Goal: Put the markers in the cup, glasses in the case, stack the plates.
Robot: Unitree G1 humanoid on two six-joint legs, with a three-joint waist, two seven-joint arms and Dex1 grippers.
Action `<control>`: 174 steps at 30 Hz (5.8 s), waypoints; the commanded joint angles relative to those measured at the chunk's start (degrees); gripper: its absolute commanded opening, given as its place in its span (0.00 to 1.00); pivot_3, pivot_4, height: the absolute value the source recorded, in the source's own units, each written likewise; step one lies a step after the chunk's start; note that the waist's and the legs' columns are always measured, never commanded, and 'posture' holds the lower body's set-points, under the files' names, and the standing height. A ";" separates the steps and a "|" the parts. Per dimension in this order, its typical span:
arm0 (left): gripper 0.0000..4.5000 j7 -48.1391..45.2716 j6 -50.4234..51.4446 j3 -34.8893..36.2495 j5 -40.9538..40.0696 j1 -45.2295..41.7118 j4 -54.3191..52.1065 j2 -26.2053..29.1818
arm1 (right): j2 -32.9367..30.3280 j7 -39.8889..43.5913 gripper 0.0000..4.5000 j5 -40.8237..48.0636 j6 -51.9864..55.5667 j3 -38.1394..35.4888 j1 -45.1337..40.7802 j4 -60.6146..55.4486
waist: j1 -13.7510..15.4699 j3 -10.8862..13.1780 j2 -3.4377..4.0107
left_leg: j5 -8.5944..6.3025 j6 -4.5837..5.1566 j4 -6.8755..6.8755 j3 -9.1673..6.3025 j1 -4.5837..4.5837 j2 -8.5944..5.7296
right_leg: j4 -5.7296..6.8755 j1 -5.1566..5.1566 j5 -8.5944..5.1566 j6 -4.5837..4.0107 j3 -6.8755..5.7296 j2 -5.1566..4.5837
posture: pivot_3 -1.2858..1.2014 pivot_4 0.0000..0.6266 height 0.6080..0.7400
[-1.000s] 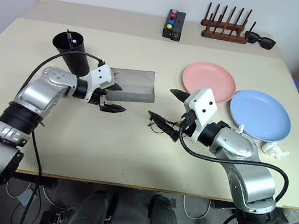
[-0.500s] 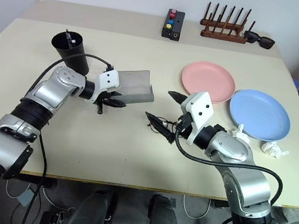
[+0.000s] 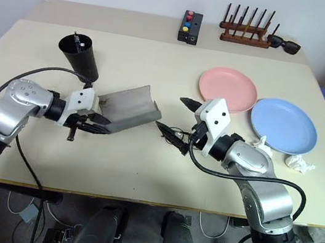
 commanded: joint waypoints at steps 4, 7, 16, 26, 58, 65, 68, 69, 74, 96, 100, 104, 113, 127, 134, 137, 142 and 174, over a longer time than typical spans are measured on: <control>0.20 4.63 2.48 1.78 -0.39 -1.08 -0.57 -1.58 | 1.02 1.13 1.00 -0.33 -1.99 0.56 -2.44 0.80 | -0.33 0.00 0.00 | 0.00 0.00 -0.01 0.03 0.01 -0.03 | 0.00 -0.01 0.01 0.02 0.01 0.03 | 0.52 0.24 0.96; 0.01 4.67 3.50 1.71 -0.93 -1.18 -0.86 -1.82 | 1.10 1.24 1.00 -0.38 -2.19 0.77 -2.67 1.01 | -0.33 0.00 0.00 | 0.00 0.00 -0.02 0.02 0.01 -0.02 | 0.00 -0.02 0.09 0.15 0.00 0.06 | 0.52 0.24 0.96; 0.01 0.57 1.02 1.35 -2.46 -0.76 -1.40 -0.40 | 0.92 1.02 1.00 -0.22 -1.92 0.45 -2.16 0.30 | -0.35 0.00 0.00 | 0.00 0.00 -0.02 0.03 0.01 -0.02 | 0.00 -0.03 0.06 0.10 0.01 0.06 | 0.52 0.24 0.96; 0.01 -10.59 3.45 1.30 -7.78 2.61 -7.90 7.86 | 0.18 1.09 1.00 0.20 -1.54 -0.38 -1.57 -0.37 | -0.45 0.01 0.01 | 0.00 0.00 -0.04 0.05 0.01 0.01 | -0.01 -0.05 -0.01 -0.01 0.01 0.06 | 0.52 0.24 0.96; 0.64 3.69 15.04 17.99 -21.10 2.21 -9.37 2.22 | -14.78 9.42 1.00 -16.71 -11.93 5.05 -3.48 12.05 | -0.81 0.02 0.01 | -0.01 0.01 -0.10 0.12 0.02 0.01 | -0.07 -0.06 0.04 0.09 0.02 0.08 | 0.52 0.24 0.96; 0.65 8.96 10.27 22.72 -17.58 16.63 -17.43 3.75 | -14.50 12.83 0.60 -23.12 -17.96 8.50 -6.25 17.65 | -2.02 0.02 0.01 | -0.01 0.01 -0.15 0.14 0.04 0.04 | -0.06 -0.08 0.07 0.13 0.06 0.02 | 0.52 0.24 0.96; 0.65 8.22 6.34 24.88 -18.49 21.16 -18.81 3.06 | -13.87 13.82 0.60 -24.58 -18.93 9.40 -7.64 19.13 | -1.68 0.02 0.01 | -0.01 0.00 -0.14 0.11 0.04 0.06 | -0.05 -0.08 0.02 0.03 0.05 0.02 | 0.52 0.24 0.96; 0.65 8.09 6.14 25.29 -19.00 22.10 -19.09 3.06 | -13.71 14.19 0.60 -24.95 -19.21 9.70 -7.96 19.52 | -1.44 0.02 0.01 | 0.00 0.00 -0.13 0.10 0.04 0.06 | -0.05 -0.08 -0.02 -0.05 0.04 0.02 | 0.52 0.24 0.96; 0.65 7.19 0.04 25.60 -18.16 26.29 -19.50 2.06 | -12.74 15.03 0.60 -28.38 -21.09 11.91 -9.39 21.39 | -1.16 0.02 0.01 | 0.00 0.00 -0.09 0.15 0.04 0.06 | -0.09 -0.04 -0.03 -0.06 0.06 -0.05 | 0.52 0.24 0.96; 0.65 8.03 -3.79 21.79 -18.47 23.97 -17.84 0.16 | -11.96 15.48 0.11 -34.34 -22.21 12.36 -9.28 23.72 | -0.43 0.02 0.01 | 0.00 0.00 -0.09 0.16 0.05 0.02 | -0.08 -0.05 -0.02 -0.06 0.05 0.00 | 0.52 0.24 0.96; 0.65 8.48 -3.35 21.43 -18.66 23.44 -18.20 0.20 | -12.17 15.48 0.11 -35.00 -21.76 12.23 -9.25 23.71 | -0.43 0.02 0.01 | 0.00 0.00 -0.09 0.16 0.05 0.02 | -0.08 -0.05 -0.02 -0.06 0.05 0.00 | 0.52 0.24 0.96; 0.65 9.07 -2.44 21.00 -18.99 22.94 -19.10 0.28 | -12.35 15.73 0.11 -35.12 -19.86 11.40 -9.47 23.30 | -0.44 0.02 0.01 | 0.00 0.00 -0.09 0.16 0.05 0.02 | -0.07 -0.05 -0.02 -0.06 0.05 0.00 | 0.52 0.24 0.96; 0.65 9.77 -1.08 20.69 -19.49 22.35 -20.19 0.27 | -11.24 16.04 0.11 -32.11 -9.60 8.54 -10.22 18.78 | -0.41 0.02 0.01 | 0.00 0.00 -0.09 0.15 0.05 0.02 | -0.07 -0.05 -0.01 -0.06 0.05 0.00 | 0.52 0.24 0.96; 0.65 8.68 -3.46 20.83 -18.74 23.68 -18.33 -0.16 | -11.25 14.46 0.11 -34.35 -7.09 10.68 -10.63 20.76 | -0.44 0.02 0.01 | 0.00 0.00 -0.09 0.16 0.05 0.02 | -0.07 -0.05 -0.02 -0.06 0.05 0.00 | 0.52 0.24 0.96; 0.65 8.35 -4.91 21.20 -18.49 25.05 -17.66 -0.26 | -10.74 14.36 0.11 -34.66 -6.35 11.48 -11.60 21.28 | -0.45 0.02 0.01 | 0.00 0.00 -0.09 0.16 0.05 0.02 | -0.07 -0.05 -0.02 -0.06 0.05 0.01 | 0.52 0.24 0.96; 0.65 8.33 -5.52 21.20 -18.44 25.39 -17.31 -0.29 | -10.60 14.31 0.11 -34.96 -5.91 11.83 -11.91 21.55 | -0.46 0.02 0.01 | 0.00 0.00 -0.09 0.16 0.05 0.03 | -0.07 -0.05 -0.02 -0.06 0.05 0.01 | 0.52 0.24 0.96; 0.65 8.18 -6.33 21.27 -18.47 25.66 -16.61 -0.22 | -10.52 14.35 0.05 -35.29 -5.79 11.90 -11.93 21.63 | -0.45 0.02 0.01 | 0.00 0.00 -0.09 0.16 0.05 0.02 | -0.07 -0.05 -0.02 -0.06 0.05 0.01 | 0.52 0.24 0.96; 0.65 11.99 -9.36 22.11 -17.75 23.41 -12.57 -1.33 | -12.42 16.09 0.05 -36.32 -4.88 11.77 -11.96 18.86 | -0.37 0.03 0.02 | -0.01 0.00 -0.10 0.16 0.05 0.03 | -0.08 -0.06 -0.01 -0.06 0.05 -0.01 | 0.52 0.24 0.96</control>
